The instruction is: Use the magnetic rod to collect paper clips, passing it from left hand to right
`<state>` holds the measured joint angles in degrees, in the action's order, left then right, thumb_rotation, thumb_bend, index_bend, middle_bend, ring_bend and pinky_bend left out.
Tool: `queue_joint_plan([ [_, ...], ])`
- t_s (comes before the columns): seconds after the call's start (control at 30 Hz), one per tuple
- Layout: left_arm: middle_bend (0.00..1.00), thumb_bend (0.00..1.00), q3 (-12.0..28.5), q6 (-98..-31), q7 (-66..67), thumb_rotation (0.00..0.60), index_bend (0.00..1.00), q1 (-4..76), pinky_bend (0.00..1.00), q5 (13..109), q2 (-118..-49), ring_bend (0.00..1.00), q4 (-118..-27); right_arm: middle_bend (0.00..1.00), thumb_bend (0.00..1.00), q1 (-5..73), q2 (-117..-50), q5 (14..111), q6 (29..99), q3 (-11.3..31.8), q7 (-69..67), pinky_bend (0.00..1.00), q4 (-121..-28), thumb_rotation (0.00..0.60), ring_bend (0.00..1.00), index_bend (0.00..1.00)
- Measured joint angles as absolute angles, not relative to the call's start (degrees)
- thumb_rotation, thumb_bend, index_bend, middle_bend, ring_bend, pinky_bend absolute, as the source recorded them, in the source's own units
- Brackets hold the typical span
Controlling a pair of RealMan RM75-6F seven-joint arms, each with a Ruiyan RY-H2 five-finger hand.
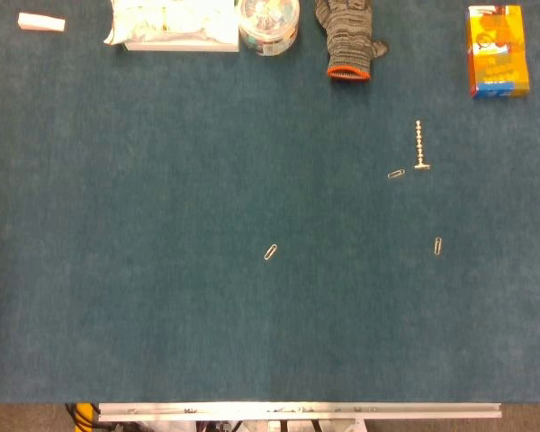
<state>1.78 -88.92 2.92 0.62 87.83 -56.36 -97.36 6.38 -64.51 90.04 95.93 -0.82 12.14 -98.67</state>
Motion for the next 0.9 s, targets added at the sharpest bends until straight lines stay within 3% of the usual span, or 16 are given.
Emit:
queue_joint_plan([
  [0.9,0.15,0.09,1.7,-90.5,1.9,0.6,0.6,-0.5,0.17,86.9,-55.8,0.01,-97.5,0.06,0.19,5.9,-63.7,93.5,92.1,1.1,11.3,0.1,-100.1,0.6,0.0,0.24],
])
